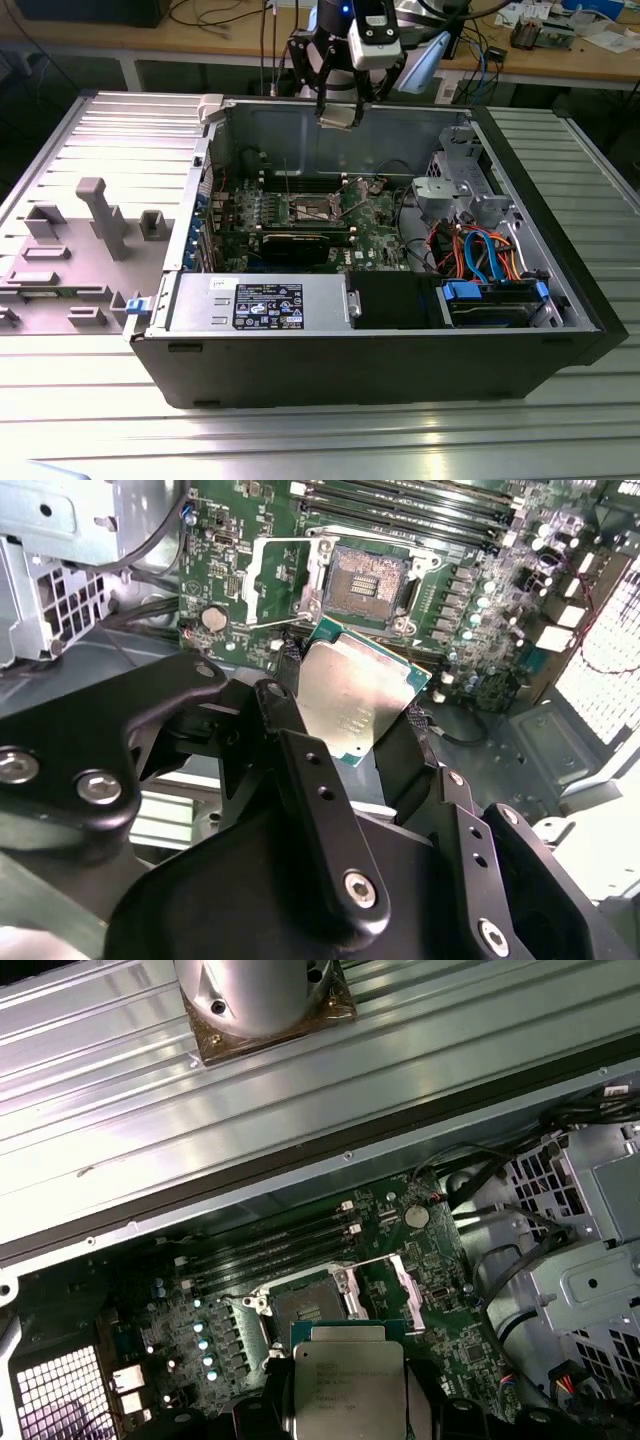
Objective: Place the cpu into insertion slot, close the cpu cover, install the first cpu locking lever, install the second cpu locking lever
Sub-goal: 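Place the cpu into insertion slot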
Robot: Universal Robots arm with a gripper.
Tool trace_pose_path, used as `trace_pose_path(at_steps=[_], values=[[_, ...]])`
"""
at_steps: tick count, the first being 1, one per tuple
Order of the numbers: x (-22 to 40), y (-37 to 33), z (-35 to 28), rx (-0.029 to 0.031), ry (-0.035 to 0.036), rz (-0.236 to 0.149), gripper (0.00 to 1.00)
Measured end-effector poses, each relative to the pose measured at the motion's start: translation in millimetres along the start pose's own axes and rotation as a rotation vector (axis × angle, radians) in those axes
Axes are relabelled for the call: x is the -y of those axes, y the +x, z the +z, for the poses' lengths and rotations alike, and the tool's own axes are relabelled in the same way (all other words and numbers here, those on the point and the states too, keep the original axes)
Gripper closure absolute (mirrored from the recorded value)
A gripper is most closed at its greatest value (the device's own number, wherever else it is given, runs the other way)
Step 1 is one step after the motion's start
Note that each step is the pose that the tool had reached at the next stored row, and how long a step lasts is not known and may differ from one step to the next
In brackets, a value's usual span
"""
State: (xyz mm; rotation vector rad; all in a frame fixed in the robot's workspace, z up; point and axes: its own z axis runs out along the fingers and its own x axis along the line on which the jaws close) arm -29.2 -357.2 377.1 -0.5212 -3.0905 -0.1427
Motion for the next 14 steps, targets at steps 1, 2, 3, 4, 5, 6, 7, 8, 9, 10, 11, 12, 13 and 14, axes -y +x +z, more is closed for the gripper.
trace_pose_path(at_steps=[1,2,3,4,5,6,7,8,9,10,11,12,13,14], values=[[0.0,0.0,0.0,0.0006,-0.0001,0.007,0.46],[0.0,0.0,0.0,0.0010,-0.0002,0.012,0.46],[0.0,0.0,0.1,0.0013,-0.0003,0.016,0.46],[0.0,0.0,0.1,0.0016,-0.0004,0.018,0.46],[0.0,0.0,0.1,0.0016,-0.0004,0.018,0.46],[0.0,0.0,0.0,0.0016,-0.0003,0.018,0.46],[0.0,0.0,0.1,0.0016,-0.0004,0.018,0.46],[0.0,0.0,0.1,0.0016,-0.0004,0.018,0.46],[0.0,0.0,0.1,0.0016,-0.0004,0.018,0.46],[0.0,0.0,0.1,0.0016,-0.0004,0.018,0.46],[0.0,0.0,0.1,0.0017,-0.0003,0.019,0.46],[0.0,0.1,0.1,0.0021,-0.0005,0.024,0.46],[0.0,0.1,0.1,0.0029,-0.0006,0.033,0.46],[0.0,0.1,0.3,0.0042,-0.0009,0.048,0.46]])
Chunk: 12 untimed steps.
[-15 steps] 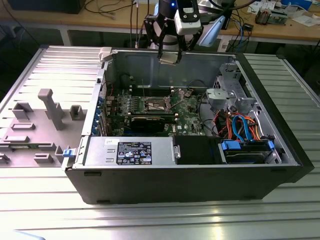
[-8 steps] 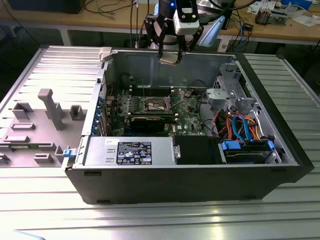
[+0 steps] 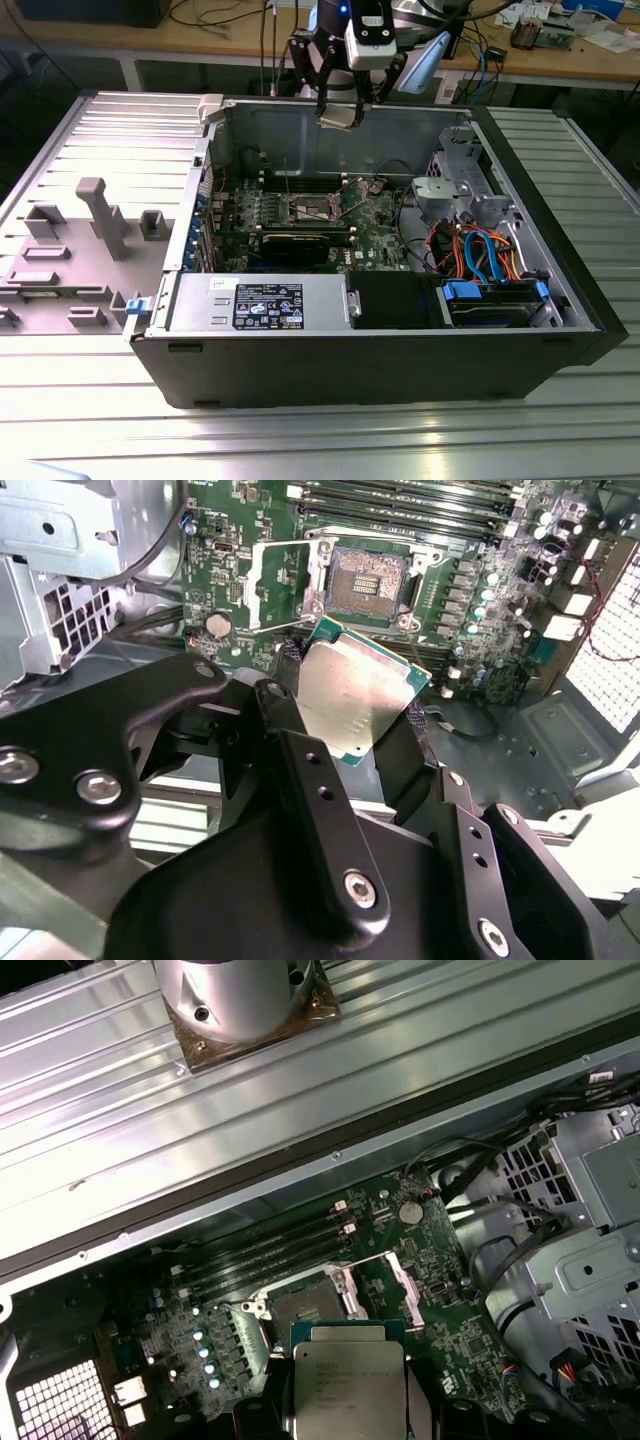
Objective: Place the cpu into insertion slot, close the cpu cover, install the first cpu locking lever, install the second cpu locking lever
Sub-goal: 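Place the cpu into insertion slot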
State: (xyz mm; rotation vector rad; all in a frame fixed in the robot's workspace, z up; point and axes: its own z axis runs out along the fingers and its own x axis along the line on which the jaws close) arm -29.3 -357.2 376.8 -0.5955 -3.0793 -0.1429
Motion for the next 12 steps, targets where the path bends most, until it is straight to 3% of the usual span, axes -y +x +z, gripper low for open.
trace_pose_path(at_steps=[4,12], values=[[0.1,0.0,0.5,0.0035,-0.0008,0.040,0.46],[0.1,0.0,0.6,0.0041,-0.0009,0.046,0.46]])
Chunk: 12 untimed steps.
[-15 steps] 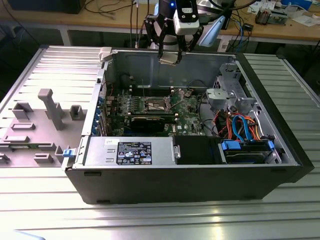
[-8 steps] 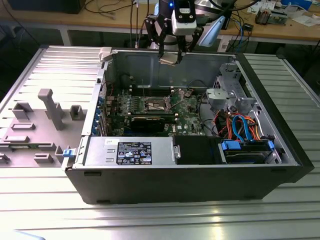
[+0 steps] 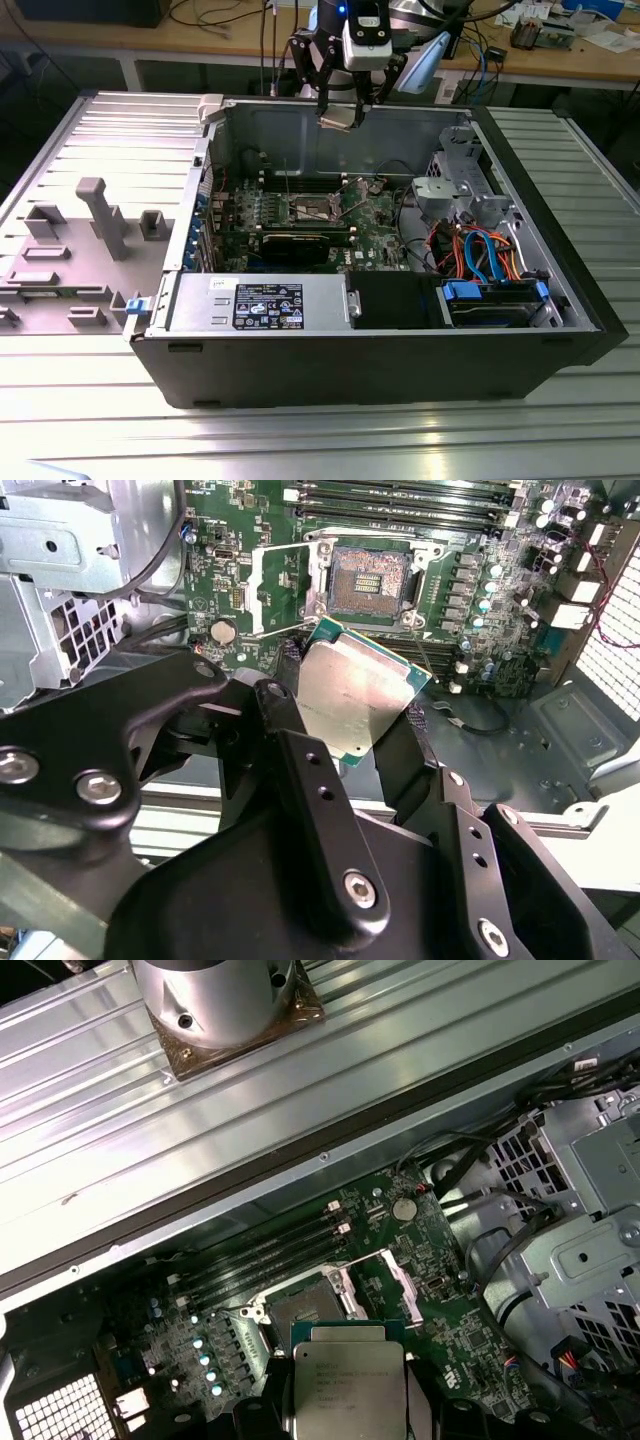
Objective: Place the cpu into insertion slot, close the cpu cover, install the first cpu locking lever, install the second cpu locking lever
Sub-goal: 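Place the cpu into insertion slot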
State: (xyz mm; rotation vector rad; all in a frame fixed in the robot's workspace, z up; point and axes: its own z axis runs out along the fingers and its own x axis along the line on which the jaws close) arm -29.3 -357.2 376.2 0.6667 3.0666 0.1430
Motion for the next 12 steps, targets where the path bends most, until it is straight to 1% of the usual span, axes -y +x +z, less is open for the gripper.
trace_pose_path(at_steps=[3,5,8,11,12], values=[[0.1,0.1,0.0,0.0001,0.0000,0.001,0.46],[1.0,2.2,0.1,0.0003,-0.0004,0.003,0.46],[1.4,3.0,0.0,0.0015,-0.0003,0.016,0.46],[1.5,3.1,0.2,0.0056,-0.0012,0.062,0.46],[1.5,3.1,0.6,0.0080,-0.0016,0.089,0.46]])
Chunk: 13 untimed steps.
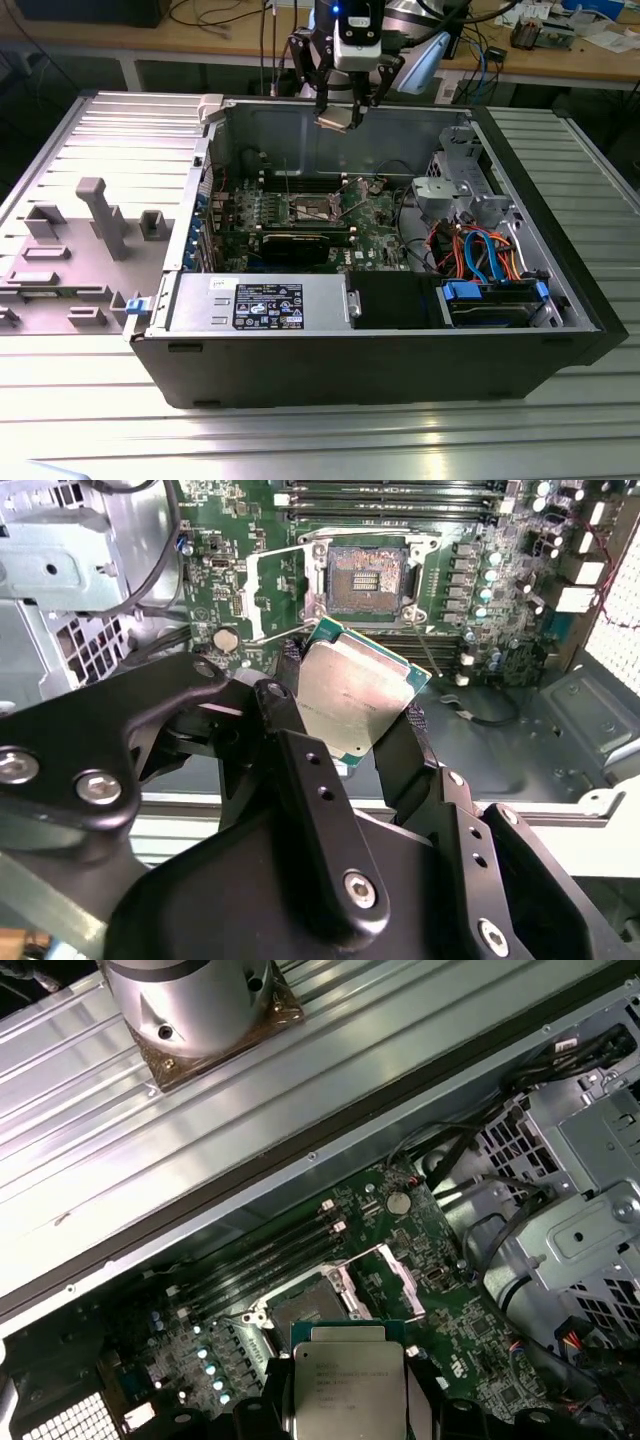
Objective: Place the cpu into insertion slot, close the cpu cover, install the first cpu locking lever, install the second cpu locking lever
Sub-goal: 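Place the cpu into insertion slot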
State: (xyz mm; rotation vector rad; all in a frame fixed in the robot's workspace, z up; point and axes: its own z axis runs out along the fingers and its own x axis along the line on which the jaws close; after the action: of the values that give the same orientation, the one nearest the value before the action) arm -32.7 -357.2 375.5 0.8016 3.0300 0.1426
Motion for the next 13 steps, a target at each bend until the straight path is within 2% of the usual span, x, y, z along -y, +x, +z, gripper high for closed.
trace_pose_path(at_steps=[3,9,11,13], values=[[1.1,1.9,0.3,0.0015,-0.0005,0.015,0.46],[1.4,2.4,0.2,0.0015,-0.0005,0.018,0.46],[1.4,2.4,0.4,0.0028,-0.0005,0.031,0.46],[1.5,2.4,1.3,0.0068,-0.0010,0.073,0.46]])
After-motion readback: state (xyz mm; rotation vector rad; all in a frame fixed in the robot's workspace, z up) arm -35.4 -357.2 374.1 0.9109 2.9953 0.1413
